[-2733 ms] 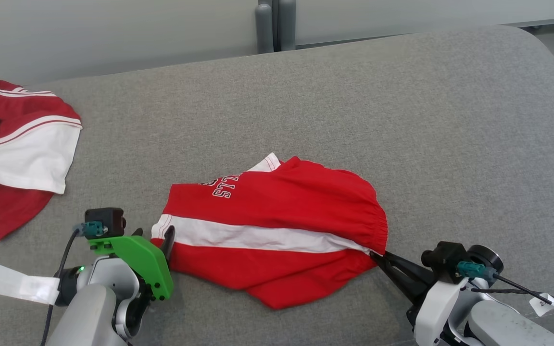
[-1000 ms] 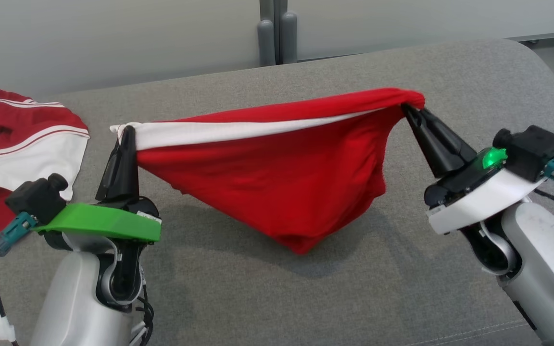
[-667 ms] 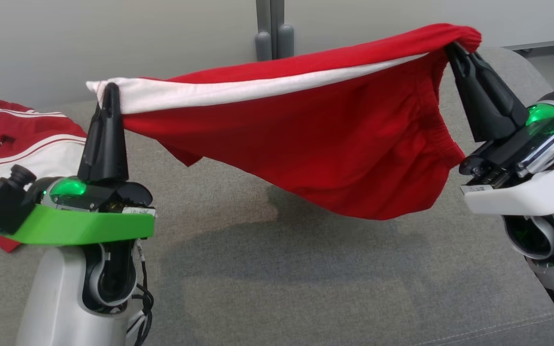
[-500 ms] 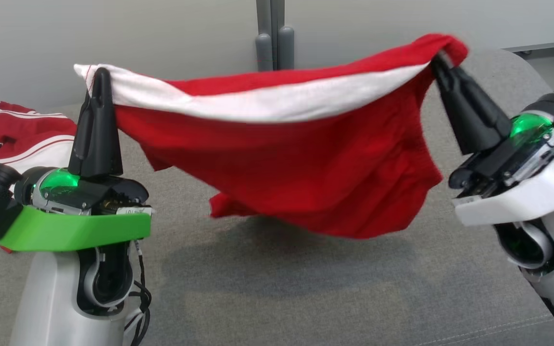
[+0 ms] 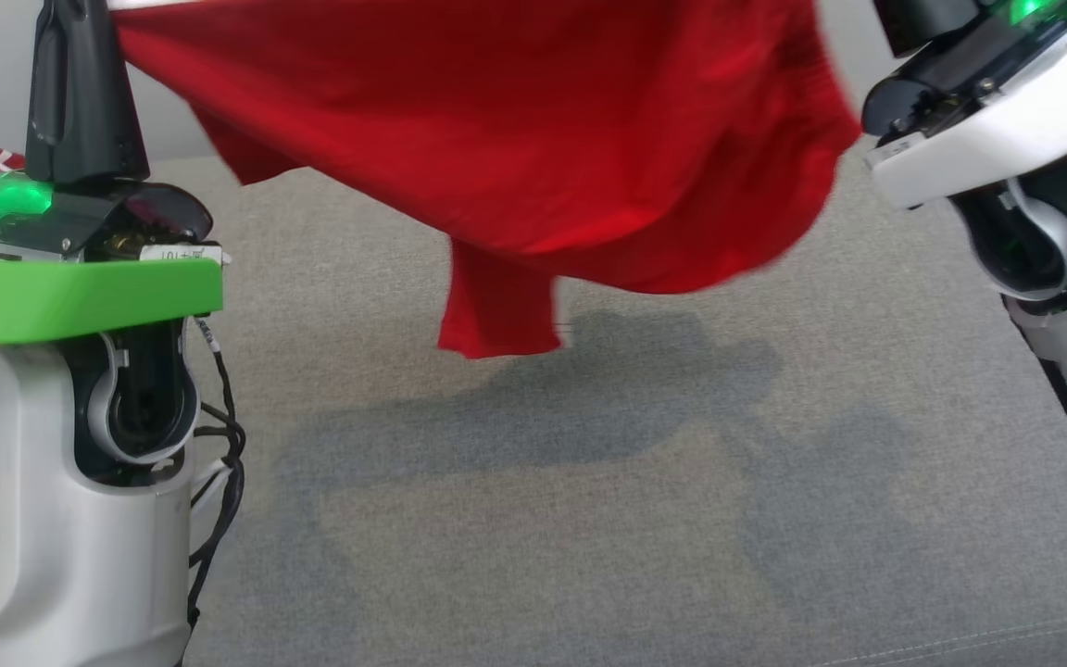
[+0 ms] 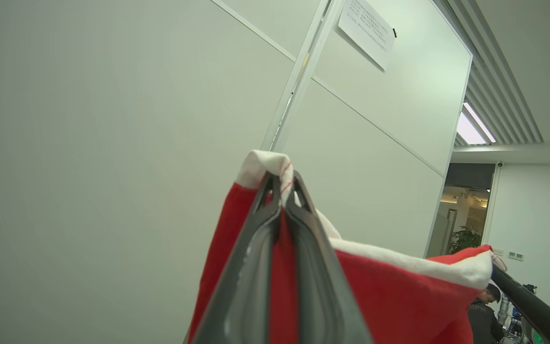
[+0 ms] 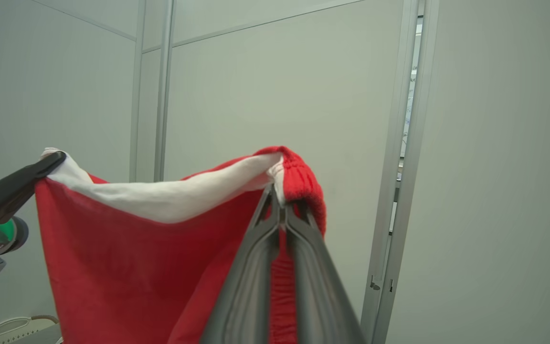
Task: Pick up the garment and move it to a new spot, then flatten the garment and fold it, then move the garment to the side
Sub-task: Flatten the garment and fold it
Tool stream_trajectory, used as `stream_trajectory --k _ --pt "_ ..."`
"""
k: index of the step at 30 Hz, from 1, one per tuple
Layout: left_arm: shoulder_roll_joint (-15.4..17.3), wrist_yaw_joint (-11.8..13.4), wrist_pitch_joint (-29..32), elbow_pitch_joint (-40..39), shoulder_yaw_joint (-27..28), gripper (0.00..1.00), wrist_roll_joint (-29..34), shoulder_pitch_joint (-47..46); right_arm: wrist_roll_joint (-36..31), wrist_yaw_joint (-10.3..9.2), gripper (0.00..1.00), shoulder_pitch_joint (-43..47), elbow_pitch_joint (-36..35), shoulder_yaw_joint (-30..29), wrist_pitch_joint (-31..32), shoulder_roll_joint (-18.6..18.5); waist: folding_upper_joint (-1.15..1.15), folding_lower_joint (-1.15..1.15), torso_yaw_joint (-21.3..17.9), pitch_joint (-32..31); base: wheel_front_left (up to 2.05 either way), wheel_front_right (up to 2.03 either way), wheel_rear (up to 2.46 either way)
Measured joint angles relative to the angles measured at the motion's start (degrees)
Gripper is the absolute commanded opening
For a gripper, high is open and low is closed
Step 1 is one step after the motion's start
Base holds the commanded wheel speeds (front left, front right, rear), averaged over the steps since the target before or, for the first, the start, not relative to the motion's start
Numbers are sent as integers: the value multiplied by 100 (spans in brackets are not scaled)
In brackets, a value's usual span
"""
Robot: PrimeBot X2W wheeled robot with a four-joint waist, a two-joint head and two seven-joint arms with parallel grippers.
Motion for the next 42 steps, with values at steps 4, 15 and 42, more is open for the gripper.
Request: stream_trajectory --k 4,15,42 --pt "51 64 37 189 60 0 8 -21 5 4 0 -239 345 159 56 222 0 0 87 90 0 0 0" --pt "25 90 -98 -569 225 0 -14 -194 229 7 0 -460 146 48 -107 308 0 0 183 114 0 0 0" --pt "-93 405 241 1018 -240 0 -426 -231 125 32 0 -760 2625 936 380 470 0 0 701 539 0 0 0"
